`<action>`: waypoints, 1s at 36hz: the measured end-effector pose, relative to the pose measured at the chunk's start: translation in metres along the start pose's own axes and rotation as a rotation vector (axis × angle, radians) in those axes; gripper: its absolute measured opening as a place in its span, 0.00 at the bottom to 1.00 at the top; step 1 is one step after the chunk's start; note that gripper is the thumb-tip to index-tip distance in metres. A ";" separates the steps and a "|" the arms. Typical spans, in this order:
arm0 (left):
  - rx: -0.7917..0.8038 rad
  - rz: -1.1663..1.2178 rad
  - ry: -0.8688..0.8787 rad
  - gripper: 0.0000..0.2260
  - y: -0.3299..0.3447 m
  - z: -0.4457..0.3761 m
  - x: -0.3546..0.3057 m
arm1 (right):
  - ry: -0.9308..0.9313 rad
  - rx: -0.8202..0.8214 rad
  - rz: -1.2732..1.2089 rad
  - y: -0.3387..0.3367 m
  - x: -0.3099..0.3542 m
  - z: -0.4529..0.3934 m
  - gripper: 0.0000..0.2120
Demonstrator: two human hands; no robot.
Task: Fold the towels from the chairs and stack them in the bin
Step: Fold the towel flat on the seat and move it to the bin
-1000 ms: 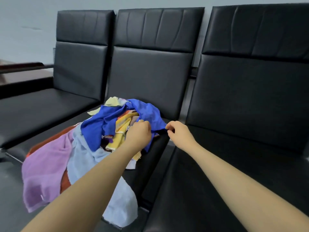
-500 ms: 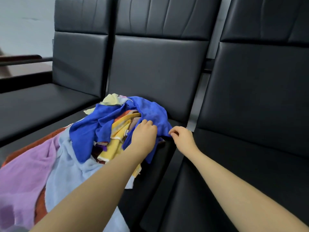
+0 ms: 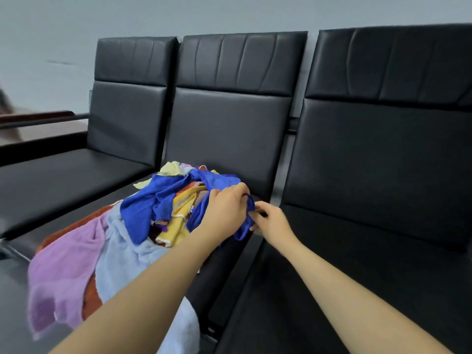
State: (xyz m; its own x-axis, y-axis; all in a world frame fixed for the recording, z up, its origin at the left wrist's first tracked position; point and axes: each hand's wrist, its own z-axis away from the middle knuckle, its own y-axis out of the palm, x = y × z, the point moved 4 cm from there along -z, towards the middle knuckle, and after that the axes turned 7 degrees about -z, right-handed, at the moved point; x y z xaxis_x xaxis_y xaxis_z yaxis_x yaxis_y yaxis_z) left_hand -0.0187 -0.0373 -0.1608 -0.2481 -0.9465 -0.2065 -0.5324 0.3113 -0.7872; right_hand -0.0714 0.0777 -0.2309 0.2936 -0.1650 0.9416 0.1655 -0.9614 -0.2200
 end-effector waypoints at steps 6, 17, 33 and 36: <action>0.020 0.271 -0.058 0.06 -0.005 0.004 -0.029 | -0.061 -0.239 0.065 -0.044 0.028 0.036 0.09; 0.065 0.476 -0.009 0.07 -0.013 -0.003 -0.136 | -0.089 -0.429 0.151 -0.146 0.076 0.109 0.11; 0.278 0.297 0.374 0.15 -0.017 0.043 -0.234 | 0.099 -0.475 0.596 -0.229 0.095 0.223 0.10; 0.297 0.283 0.436 0.18 -0.027 0.048 -0.243 | 0.116 -0.462 0.626 -0.240 0.100 0.234 0.09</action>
State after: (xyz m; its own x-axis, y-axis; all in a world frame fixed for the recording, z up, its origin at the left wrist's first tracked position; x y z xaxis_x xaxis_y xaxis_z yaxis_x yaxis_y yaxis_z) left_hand 0.0951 0.1804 -0.1169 -0.6902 -0.6884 -0.2233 -0.1640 0.4493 -0.8782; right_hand 0.1384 0.3436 -0.1440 0.0988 -0.7036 0.7036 -0.4137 -0.6722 -0.6141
